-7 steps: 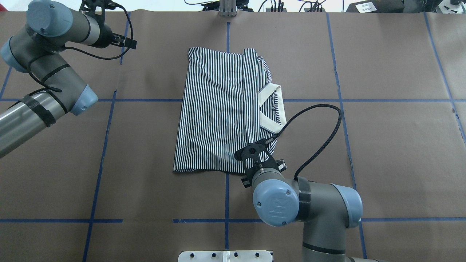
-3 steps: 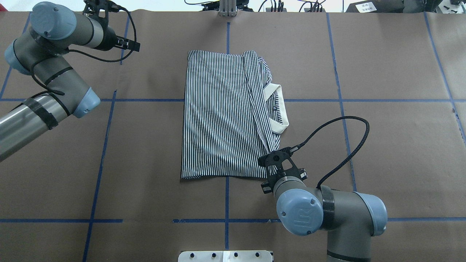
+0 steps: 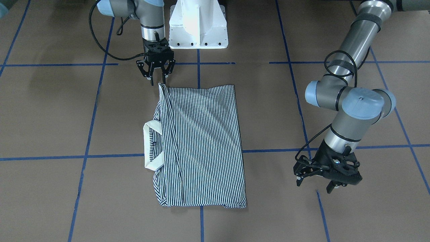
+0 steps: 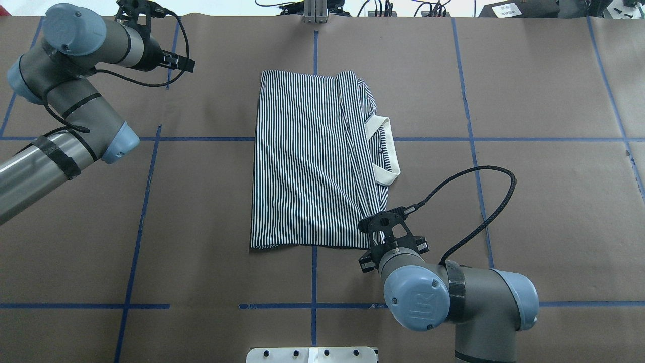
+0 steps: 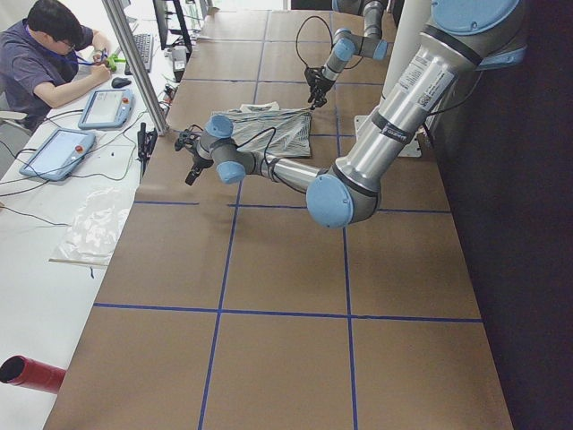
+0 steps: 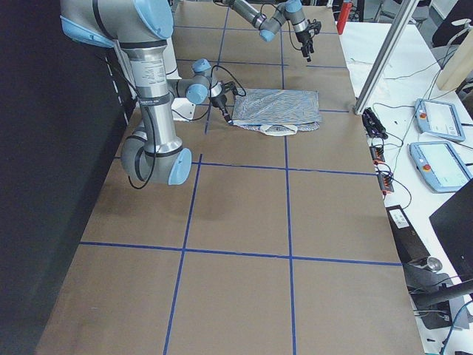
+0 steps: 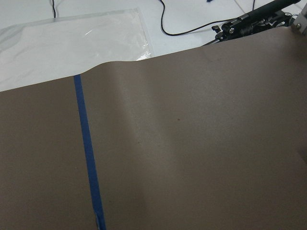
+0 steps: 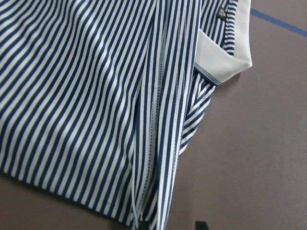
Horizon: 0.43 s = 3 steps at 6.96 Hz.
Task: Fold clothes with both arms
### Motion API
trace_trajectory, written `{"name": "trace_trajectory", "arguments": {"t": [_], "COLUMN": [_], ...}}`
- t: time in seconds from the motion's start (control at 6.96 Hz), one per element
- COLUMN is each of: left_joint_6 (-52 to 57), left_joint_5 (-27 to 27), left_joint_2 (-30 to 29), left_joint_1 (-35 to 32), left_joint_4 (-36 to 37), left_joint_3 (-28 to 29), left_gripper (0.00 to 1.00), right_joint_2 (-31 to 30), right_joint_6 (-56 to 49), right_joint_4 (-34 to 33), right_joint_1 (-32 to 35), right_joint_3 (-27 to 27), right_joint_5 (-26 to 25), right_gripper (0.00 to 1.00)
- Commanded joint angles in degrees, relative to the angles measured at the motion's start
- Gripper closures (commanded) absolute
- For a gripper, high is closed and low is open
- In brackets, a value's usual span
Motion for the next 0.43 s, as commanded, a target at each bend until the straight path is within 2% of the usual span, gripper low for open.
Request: {"name": "trace_trajectory", "arguments": {"t": [0.0, 0.14, 0.29], "left_joint_6": [-0.09, 0.0, -0.09], "left_joint_5": [0.0, 0.0, 0.0], "left_joint_2": [0.0, 0.0, 0.0], "left_joint_1": [0.13, 0.13, 0.13], "left_joint_4": [0.0, 0.0, 0.0], "left_joint_3": [-0.03, -0.03, -0.03], "left_gripper": [0.0, 0.0, 0.0], "right_joint_2": [2.4, 4.51, 5.05], "right_joint_6": [-2.09, -2.01, -2.01], "right_joint_4": [-0.11, 0.06, -0.11], "right_joint_1": [2.99, 3.62, 3.62], "right_joint_3": [-1.27, -4.15, -4.35], "right_joint_5": [0.4, 0.4, 0.58], "right_gripper": [0.0, 0.05, 0.21]}}
